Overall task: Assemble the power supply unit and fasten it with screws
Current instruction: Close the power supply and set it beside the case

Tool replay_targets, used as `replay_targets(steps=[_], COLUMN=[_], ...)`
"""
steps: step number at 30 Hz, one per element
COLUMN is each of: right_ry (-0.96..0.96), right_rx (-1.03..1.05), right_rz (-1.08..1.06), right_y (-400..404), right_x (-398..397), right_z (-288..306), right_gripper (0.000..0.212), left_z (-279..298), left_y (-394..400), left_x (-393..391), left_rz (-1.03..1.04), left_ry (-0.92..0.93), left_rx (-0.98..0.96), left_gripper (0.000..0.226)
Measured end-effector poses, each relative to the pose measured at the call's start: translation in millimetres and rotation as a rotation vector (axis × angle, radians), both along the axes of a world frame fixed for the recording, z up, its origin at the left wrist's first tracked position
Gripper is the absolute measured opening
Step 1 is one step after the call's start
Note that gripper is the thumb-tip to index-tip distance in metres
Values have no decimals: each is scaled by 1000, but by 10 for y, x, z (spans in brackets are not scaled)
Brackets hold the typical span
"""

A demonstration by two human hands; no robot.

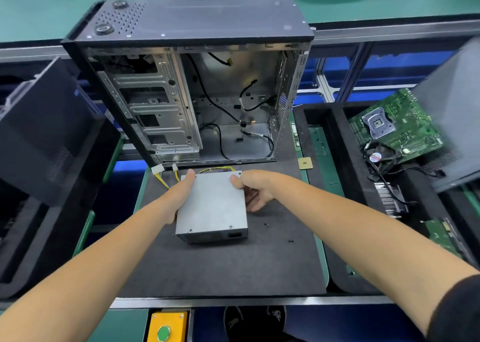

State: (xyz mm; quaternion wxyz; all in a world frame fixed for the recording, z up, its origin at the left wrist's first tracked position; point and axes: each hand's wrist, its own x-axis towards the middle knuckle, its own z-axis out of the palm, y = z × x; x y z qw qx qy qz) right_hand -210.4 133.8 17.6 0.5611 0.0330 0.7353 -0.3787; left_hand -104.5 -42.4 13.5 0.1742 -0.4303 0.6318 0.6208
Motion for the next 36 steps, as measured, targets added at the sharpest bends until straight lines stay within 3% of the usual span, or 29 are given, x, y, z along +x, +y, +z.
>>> replay_targets(steps=[4,10,17,21,24,27,29,32,34,36], right_ry=[64,76,24,-173,-186,90,263,466,539,578], right_rx=[-59,-108,-181,-298,-258,102,247,149,-14,-114], right_rz=[-33,-154,-227,-373,-289,227,412,264,59,52], right_y=[-43,-18,68,138,121,79,39,-34,-99,-169], right_x=[22,42,60,97,101,25,-110,-297,-371,-346], right_z=[-81,-143,-157,-113,-7,276,508,744,808,805], right_gripper=[34,34,34,32,38,56,50,30,27,30], left_z=[-1,31,171,326,453,531,590,636,604,533], left_y=[-37,10,-59,-110,-148,-131,-85,33,95,95], left_x=[81,139,57,-41,-110,-152,-190,-228,-212,-172], left_rz=[-39,64,-48,-45,-104,-198,-315,-532,-690,-815], left_ry=[56,148,156,177,205,249,278,342,405,443], left_rx=[67,303,102,46,-113,-359,-563,-878,-1037,-1133], left_gripper=[57,31,32,38,36,41,57,86,94,100])
